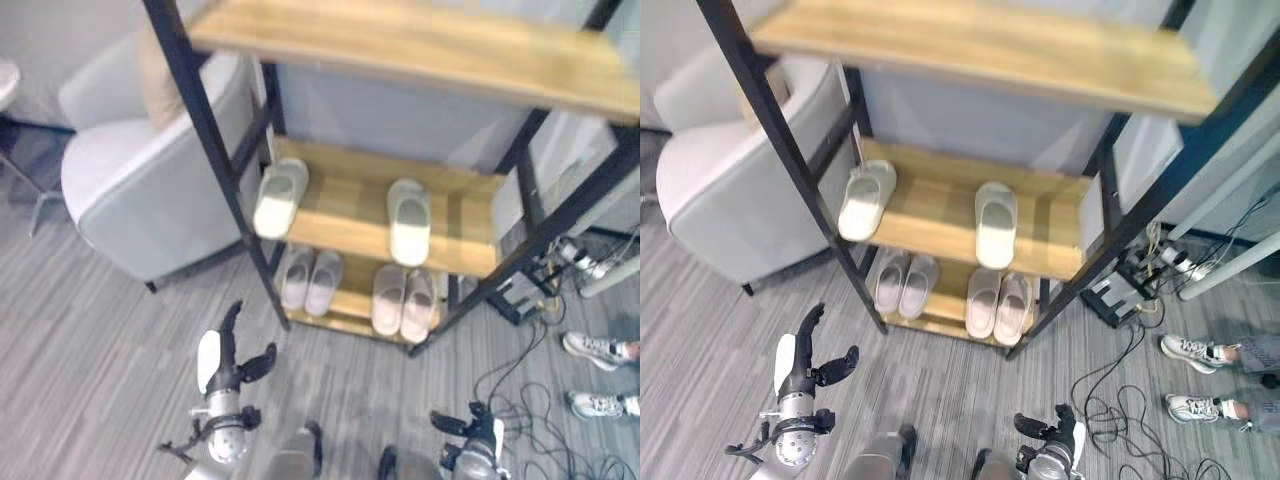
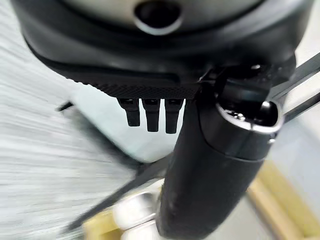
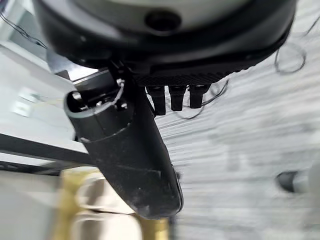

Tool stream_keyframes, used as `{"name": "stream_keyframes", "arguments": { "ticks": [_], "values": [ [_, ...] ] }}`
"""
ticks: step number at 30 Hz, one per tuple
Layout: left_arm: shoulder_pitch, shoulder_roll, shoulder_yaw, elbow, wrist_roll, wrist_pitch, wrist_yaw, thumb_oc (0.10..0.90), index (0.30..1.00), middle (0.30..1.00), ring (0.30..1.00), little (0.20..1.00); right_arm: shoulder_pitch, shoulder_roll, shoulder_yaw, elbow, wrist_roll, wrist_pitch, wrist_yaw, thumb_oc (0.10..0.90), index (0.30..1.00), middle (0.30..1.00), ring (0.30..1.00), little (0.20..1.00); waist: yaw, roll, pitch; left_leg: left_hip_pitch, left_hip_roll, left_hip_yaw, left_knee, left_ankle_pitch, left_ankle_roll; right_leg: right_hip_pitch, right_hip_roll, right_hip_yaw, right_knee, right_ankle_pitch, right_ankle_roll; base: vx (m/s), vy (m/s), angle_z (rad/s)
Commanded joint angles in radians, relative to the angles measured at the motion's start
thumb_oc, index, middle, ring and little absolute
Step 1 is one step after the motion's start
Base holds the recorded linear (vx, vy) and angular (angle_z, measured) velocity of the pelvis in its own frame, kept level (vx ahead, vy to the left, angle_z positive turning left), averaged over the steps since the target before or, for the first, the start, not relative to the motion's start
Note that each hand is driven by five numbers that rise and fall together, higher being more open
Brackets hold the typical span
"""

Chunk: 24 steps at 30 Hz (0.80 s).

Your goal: Arrange the slippers neatly on the shoe rack.

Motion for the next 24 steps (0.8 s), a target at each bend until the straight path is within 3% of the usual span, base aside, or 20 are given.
{"name": "stream_keyframes", "arguments": {
  "ticks": [1,3,4,5,6,7,8,9,11,12,13,15,17,18,20,21,24],
  "values": [
    [-0.005,-0.032,0.016,0.009,-0.051,0.003,0.015,0.800,0.900,0.900,0.900,0.900,-0.018,-0.064,-0.008,-0.027,-0.013,-0.037,-0.016,0.800,0.900,0.900,0.900,0.900,-0.009,0.031,0.006,0.164,0.046,0.040,-0.190,0.036,-0.049,-0.025,-0.038,0.010,-0.077,0.191,0.065,0.04,0.117,-0.19],
    [-0.009,-0.041,0.023,0.032,-0.056,0.004,0.010,0.800,0.900,0.900,0.900,0.900,-0.017,-0.063,-0.012,-0.032,-0.010,-0.039,-0.015,0.800,0.900,0.900,0.900,0.900,-0.007,0.037,0.002,0.194,0.042,0.039,-0.227,0.042,-0.043,-0.007,-0.037,0.012,-0.091,0.201,0.069,0.02,0.117,-0.10],
    [-0.017,-0.050,0.025,0.096,-0.032,0.017,-0.004,0.800,0.900,0.900,0.900,0.900,-0.012,-0.074,-0.004,-0.071,-0.011,-0.060,-0.022,0.800,0.900,0.900,0.900,0.900,-0.019,0.056,-0.012,0.266,0.035,0.039,-0.310,0.064,-0.034,0.026,-0.026,0.058,-0.103,0.214,0.082,-0.04,0.160,-0.02],
    [-0.025,-0.047,0.018,0.094,-0.028,0.019,-0.014,0.800,0.900,0.900,0.900,0.900,-0.015,-0.084,-0.004,-0.093,-0.010,-0.067,-0.025,0.800,0.900,0.900,0.900,0.900,-0.032,0.061,-0.007,0.277,0.033,0.030,-0.321,0.076,-0.031,0.014,-0.012,0.103,-0.077,0.228,0.079,-0.09,0.157,-0.04],
    [-0.034,-0.046,0.016,0.099,-0.034,0.021,-0.023,0.800,0.900,0.900,0.900,0.900,-0.025,-0.093,0.012,-0.106,-0.030,-0.069,-0.035,0.800,0.900,0.900,0.900,0.900,-0.036,0.069,-0.005,0.284,0.036,0.026,-0.327,0.082,-0.028,0.006,0.015,0.140,-0.062,0.212,0.074,-0.14,0.090,0.02],
    [-0.044,-0.046,0.016,0.109,-0.040,0.033,-0.044,0.800,0.900,0.900,0.900,0.900,-0.036,-0.103,0.066,-0.124,-0.103,-0.061,-0.054,0.800,0.900,0.900,0.900,0.900,-0.032,0.081,-0.003,0.307,0.050,0.038,-0.342,0.086,-0.026,0.004,0.077,0.167,-0.028,0.139,0.050,-0.10,0.059,0.11],
    [-0.044,-0.046,0.016,0.109,-0.040,0.033,-0.044,0.800,0.900,0.900,0.900,0.900,-0.036,-0.103,0.066,-0.124,-0.103,-0.061,-0.054,0.800,0.900,0.900,0.900,0.900,-0.032,0.081,-0.003,0.307,0.050,0.038,-0.342,0.086,-0.026,0.004,0.077,0.168,-0.028,0.139,0.050,-0.21,0.036,0.20],
    [-0.056,-0.057,0.049,0.130,-0.066,0.035,-0.045,0.800,0.900,0.900,0.900,0.900,-0.036,-0.142,0.116,-0.213,-0.227,-0.069,-0.084,0.800,0.900,0.900,0.900,0.900,-0.024,0.100,-0.005,0.308,0.064,0.067,-0.343,0.098,-0.028,-0.011,0.121,0.075,0.052,0.066,0.028,-0.15,0.005,0.14],
    [-0.056,-0.056,0.052,0.114,-0.074,0.035,-0.044,0.800,0.900,0.900,0.900,0.900,-0.036,-0.163,0.127,-0.260,-0.265,-0.070,-0.100,0.800,0.900,0.900,0.900,0.900,-0.020,0.095,-0.009,0.306,0.057,0.070,-0.339,0.096,-0.027,0.008,0.138,0.046,0.055,0.043,0.024,-0.11,-0.047,-0.10],
    [-0.054,-0.050,0.054,0.091,-0.089,0.031,-0.049,0.800,0.900,0.900,0.900,0.900,-0.043,-0.174,0.129,-0.297,-0.287,-0.070,-0.122,0.800,0.900,0.900,0.900,0.900,-0.012,0.075,-0.013,0.300,0.043,0.078,-0.323,0.091,-0.028,0.059,0.147,0.031,-0.017,0.034,0.009,-0.06,-0.158,-0.13],
    [-0.054,-0.052,0.067,0.077,-0.090,0.022,-0.043,0.800,0.900,0.900,0.900,0.900,-0.048,-0.206,0.132,-0.356,-0.339,-0.078,-0.159,0.800,0.900,0.900,0.900,0.900,-0.003,0.058,-0.026,0.289,0.028,0.067,-0.302,0.086,-0.033,0.106,0.161,0.062,-0.118,0.027,-0.002,-0.04,-0.152,-0.09],
    [-0.049,-0.060,0.069,0.065,-0.094,0.021,-0.049,0.800,0.900,0.900,0.900,0.900,-0.058,-0.233,0.137,-0.399,-0.369,-0.081,-0.175,0.800,0.900,0.900,0.900,0.900,0.008,0.052,-0.035,0.290,0.017,0.077,-0.276,0.071,-0.037,0.147,0.164,0.091,-0.196,0.042,-0.014,-0.02,-0.092,-0.07],
    [-0.047,-0.064,0.070,0.060,-0.095,0.023,-0.050,0.800,0.900,0.900,0.900,0.900,-0.066,-0.247,0.136,-0.424,-0.376,-0.081,-0.178,0.800,0.900,0.900,0.900,0.900,0.007,0.051,-0.035,0.287,0.017,0.079,-0.257,0.065,-0.045,0.161,0.162,0.085,-0.221,0.048,-0.019,-0.02,-0.058,-0.14],
    [-0.044,-0.071,0.069,0.061,-0.098,0.023,-0.059,0.800,0.900,0.900,0.900,0.900,-0.095,-0.281,0.164,-0.454,-0.445,-0.062,-0.202,0.800,0.900,0.900,0.900,0.900,0.009,0.049,-0.034,0.272,0.023,0.088,-0.212,0.062,-0.067,0.183,0.162,0.082,-0.253,0.044,-0.026,-0.03,-0.056,-0.04],
    [-0.044,-0.071,0.069,0.061,-0.098,0.023,-0.059,0.800,0.900,0.900,0.900,0.900,-0.095,-0.281,0.164,-0.454,-0.446,-0.062,-0.202,0.800,0.900,0.900,0.900,0.900,0.009,0.049,-0.034,0.271,0.024,0.087,-0.209,0.061,-0.068,0.183,0.162,0.082,-0.254,0.045,-0.027,-0.05,-0.015,0.02],
    [-0.025,-0.082,0.122,0.076,-0.107,0.033,-0.044,0.800,0.900,0.900,0.900,0.900,0.078,-0.415,0.122,-0.903,-0.540,-0.062,-0.080,0.800,0.900,0.900,0.900,0.900,-0.009,0.039,-0.015,0.231,0.058,0.092,-0.180,0.071,-0.076,0.168,0.158,0.119,-0.240,0.036,-0.033,-0.13,0.003,0.01],
    [-0.032,-0.090,0.167,0.128,-0.102,0.037,-0.040,0.800,0.900,0.900,0.900,0.900,0.192,-0.478,0.099,-1.064,-0.607,-0.116,-0.040,0.800,0.900,0.900,0.900,0.900,-0.028,0.029,0.005,0.200,0.089,0.068,-0.174,0.085,-0.075,0.140,0.161,0.152,-0.204,0.020,-0.039,-0.06,-0.002,0.01]
  ]
}}
